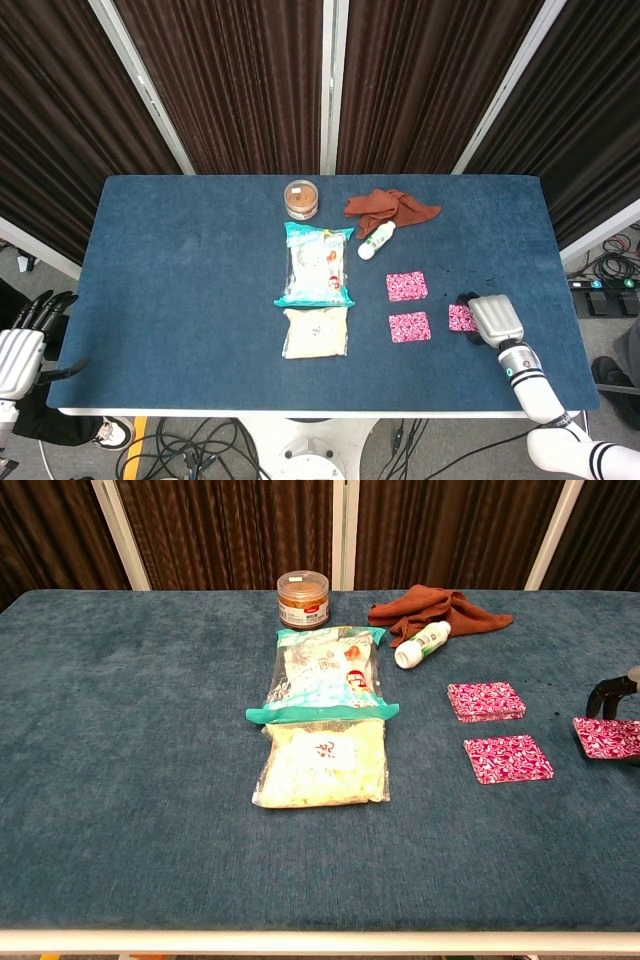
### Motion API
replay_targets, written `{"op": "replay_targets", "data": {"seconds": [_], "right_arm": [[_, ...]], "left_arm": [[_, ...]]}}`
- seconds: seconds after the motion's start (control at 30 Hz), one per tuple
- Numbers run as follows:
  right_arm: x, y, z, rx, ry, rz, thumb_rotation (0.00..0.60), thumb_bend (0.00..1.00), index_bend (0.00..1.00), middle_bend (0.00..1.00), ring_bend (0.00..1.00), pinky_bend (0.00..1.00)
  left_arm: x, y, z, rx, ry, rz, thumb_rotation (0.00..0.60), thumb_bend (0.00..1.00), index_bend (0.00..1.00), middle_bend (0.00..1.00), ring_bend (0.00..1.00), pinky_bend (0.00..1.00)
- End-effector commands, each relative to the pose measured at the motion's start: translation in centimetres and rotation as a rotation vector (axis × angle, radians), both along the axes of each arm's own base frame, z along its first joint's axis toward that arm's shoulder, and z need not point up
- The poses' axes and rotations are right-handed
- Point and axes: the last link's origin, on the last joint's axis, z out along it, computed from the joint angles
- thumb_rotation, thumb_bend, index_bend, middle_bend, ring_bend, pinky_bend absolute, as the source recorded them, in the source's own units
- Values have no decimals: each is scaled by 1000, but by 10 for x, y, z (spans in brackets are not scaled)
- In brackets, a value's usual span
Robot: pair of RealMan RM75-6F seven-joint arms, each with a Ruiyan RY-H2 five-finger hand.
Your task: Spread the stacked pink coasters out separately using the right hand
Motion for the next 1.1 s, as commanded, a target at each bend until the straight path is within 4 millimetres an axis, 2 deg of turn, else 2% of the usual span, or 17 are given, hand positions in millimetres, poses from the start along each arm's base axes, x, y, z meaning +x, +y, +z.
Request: {"op": "replay_targets", "data": {"seconds": [0.03,0.2,0.27,0.4,0.47,0.73,0.83,0.9,0.93,0.97,1.03,1.1], "right_arm": [[-4,2,-3,6,-6,-8,600,207,392,444,762,885],[-4,1,-4,15,-8,-1,600,197,384,421,760,885],[-4,1,-4,23,-11,2,600,172,303,355,756,885],[-1,0,-2,34,-35,8,600,100,46,182,722,884],[0,0,0,33,-43,15,600,76,5,139,710,881],[12,3,16,-20,-112,51,600,45,0,111,693,879],[17,8,34,-94,-160,83,600,54,0,124,681,879],[17,15,50,-154,-182,115,600,59,0,138,617,864],[16,19,57,-179,-188,126,600,57,0,141,564,813],[14,24,64,-203,-192,136,600,56,0,143,494,712],[6,37,78,-261,-200,136,600,54,0,132,291,401],[-4,51,87,-302,-223,107,600,53,0,97,129,192]], "left_arm": [[0,0,0,-1,1,0,600,19,124,101,0,128],[0,0,0,1,1,1,600,20,124,101,0,128],[0,0,0,3,-1,2,600,19,124,101,0,128],[0,0,1,5,-2,0,600,19,124,100,0,128],[0,0,1,5,-3,-1,600,19,124,100,0,128],[1,0,1,6,-2,-3,600,19,124,101,0,128],[1,0,1,7,-3,-4,600,19,124,100,0,128],[2,1,1,7,-4,-6,600,19,124,101,0,128],[3,1,2,7,-5,-6,600,19,124,101,0,128],[3,1,1,6,-5,-7,600,19,124,100,0,128],[4,1,1,5,-4,-9,600,19,124,100,0,128],[4,2,1,3,-5,-9,600,20,124,100,0,128]]}}
